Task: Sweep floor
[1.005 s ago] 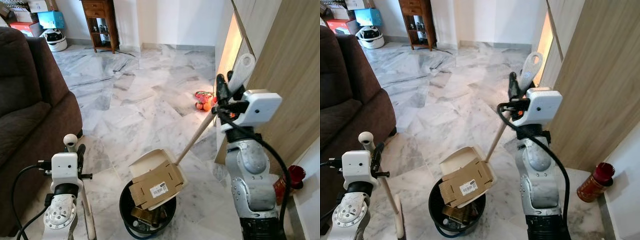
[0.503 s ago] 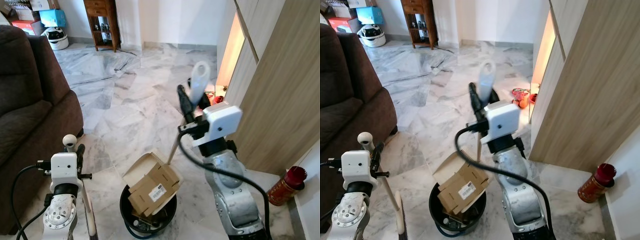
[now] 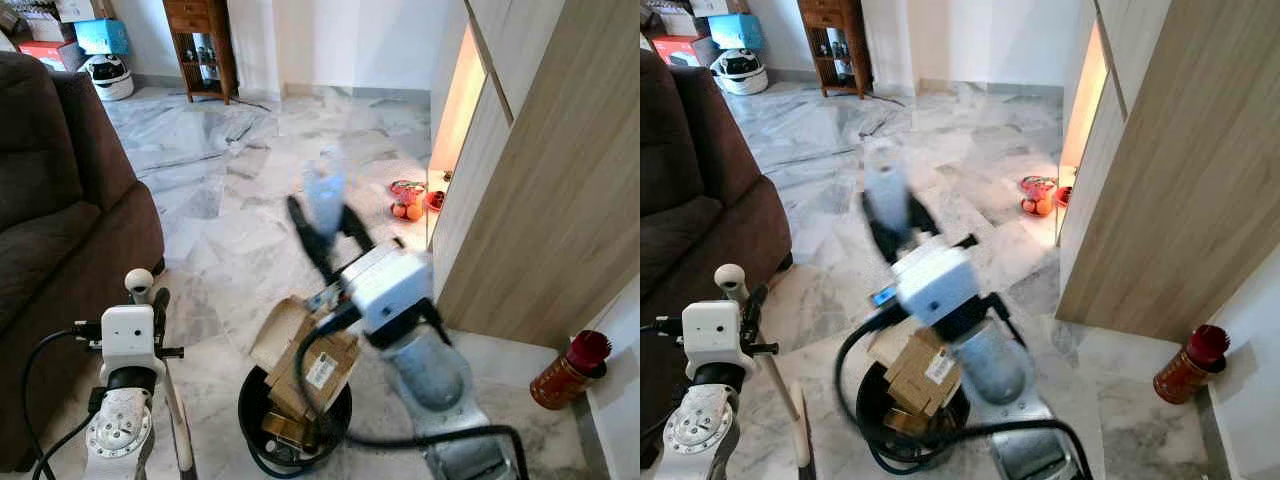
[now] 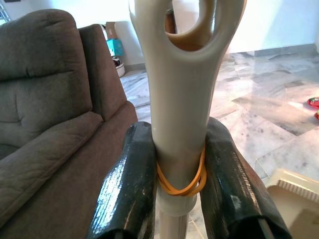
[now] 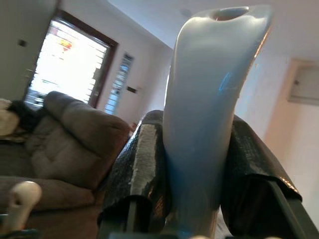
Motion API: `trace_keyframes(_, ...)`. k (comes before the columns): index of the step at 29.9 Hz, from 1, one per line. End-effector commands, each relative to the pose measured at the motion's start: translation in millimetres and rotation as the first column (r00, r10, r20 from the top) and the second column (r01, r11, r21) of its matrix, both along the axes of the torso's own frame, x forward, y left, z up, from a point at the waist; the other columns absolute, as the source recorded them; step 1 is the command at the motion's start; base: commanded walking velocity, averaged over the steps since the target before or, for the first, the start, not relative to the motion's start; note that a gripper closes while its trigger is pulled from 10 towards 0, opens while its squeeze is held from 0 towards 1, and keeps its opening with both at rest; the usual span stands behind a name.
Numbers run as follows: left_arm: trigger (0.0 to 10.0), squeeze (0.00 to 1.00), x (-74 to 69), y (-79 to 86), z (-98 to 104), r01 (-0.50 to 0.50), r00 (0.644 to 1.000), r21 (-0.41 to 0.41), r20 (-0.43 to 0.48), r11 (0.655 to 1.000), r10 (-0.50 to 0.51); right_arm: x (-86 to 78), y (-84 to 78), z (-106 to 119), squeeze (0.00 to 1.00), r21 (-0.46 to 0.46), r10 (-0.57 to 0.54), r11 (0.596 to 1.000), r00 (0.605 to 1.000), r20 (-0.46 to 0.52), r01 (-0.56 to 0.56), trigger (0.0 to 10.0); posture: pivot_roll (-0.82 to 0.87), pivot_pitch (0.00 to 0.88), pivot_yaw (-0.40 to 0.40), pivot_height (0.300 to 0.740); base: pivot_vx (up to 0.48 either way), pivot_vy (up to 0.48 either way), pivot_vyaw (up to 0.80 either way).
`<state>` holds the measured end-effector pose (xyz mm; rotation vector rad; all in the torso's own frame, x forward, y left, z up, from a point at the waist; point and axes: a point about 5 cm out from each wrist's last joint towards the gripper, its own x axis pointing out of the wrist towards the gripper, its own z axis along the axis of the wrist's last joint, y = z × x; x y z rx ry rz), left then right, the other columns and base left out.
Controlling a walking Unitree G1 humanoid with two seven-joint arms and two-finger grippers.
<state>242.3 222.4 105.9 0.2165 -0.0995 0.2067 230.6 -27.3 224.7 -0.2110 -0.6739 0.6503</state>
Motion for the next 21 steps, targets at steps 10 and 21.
trace_keyframes(10,10.0,0.00,2.8,2.2,9.9,-0.003,0.998,0.014,0.058,1.000,0.002,-18.7,7.5,15.2,0.00,-0.077,0.078,0.995,0.986,0.150,-0.067,10.0,0.15,0.038,0.038,0.740,0.000,0.000,0.00)
trace_keyframes(21,10.0,0.00,2.8,1.8,10.1,-0.005,0.998,0.014,0.060,1.000,0.004,-9.0,-1.7,17.6,0.00,-0.073,-0.027,0.996,0.982,0.187,0.041,10.0,0.15,0.040,0.035,0.740,0.000,0.000,0.00)
